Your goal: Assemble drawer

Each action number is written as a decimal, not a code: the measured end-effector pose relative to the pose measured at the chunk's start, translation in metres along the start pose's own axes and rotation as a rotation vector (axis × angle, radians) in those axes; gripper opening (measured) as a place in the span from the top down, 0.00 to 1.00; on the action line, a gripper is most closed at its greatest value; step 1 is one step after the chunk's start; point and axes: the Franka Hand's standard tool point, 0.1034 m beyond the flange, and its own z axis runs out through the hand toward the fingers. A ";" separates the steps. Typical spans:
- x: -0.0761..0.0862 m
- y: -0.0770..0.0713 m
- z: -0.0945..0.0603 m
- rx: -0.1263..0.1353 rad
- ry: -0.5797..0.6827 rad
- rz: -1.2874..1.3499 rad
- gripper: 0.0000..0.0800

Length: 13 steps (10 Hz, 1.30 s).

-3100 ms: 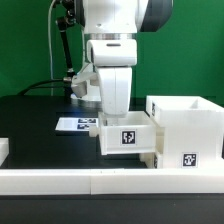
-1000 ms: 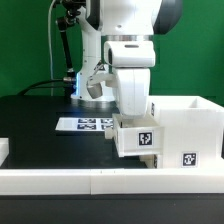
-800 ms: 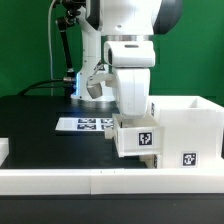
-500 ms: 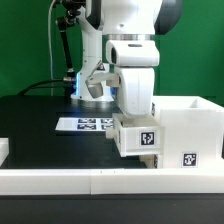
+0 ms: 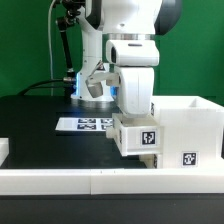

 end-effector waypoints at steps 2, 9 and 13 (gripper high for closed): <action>0.000 -0.001 -0.001 0.000 -0.001 0.002 0.68; -0.015 0.015 -0.043 0.009 -0.038 0.020 0.19; -0.045 0.050 -0.042 0.047 -0.042 -0.032 0.19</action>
Offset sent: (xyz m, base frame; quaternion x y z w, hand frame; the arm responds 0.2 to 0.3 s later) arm -0.0073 0.0111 0.0191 -0.0285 0.0218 0.0379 0.9986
